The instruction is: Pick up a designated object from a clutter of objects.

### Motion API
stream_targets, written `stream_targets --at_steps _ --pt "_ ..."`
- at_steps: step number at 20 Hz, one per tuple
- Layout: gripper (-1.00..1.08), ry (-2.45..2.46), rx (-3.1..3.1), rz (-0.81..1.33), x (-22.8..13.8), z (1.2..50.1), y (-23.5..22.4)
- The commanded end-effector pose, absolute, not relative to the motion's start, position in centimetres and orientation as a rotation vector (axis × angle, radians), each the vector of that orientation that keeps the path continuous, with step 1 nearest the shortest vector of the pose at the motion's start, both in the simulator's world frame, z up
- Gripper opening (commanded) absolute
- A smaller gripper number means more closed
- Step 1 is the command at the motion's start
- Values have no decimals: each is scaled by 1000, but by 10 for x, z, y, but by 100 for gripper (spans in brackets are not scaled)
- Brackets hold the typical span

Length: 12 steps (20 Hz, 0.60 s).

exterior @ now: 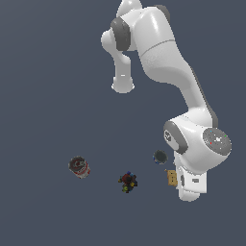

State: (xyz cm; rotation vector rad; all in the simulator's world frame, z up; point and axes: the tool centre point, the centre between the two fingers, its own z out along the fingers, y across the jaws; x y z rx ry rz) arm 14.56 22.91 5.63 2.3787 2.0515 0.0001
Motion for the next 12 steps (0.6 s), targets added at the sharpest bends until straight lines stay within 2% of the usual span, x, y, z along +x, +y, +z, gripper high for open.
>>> stream_targets --at_steps 1,7,12 --pt "100 2053 2378 -2 145 47 229" --pt "100 2057 2374 -1 144 16 229" --pt "100 2057 2374 0 146 11 230"
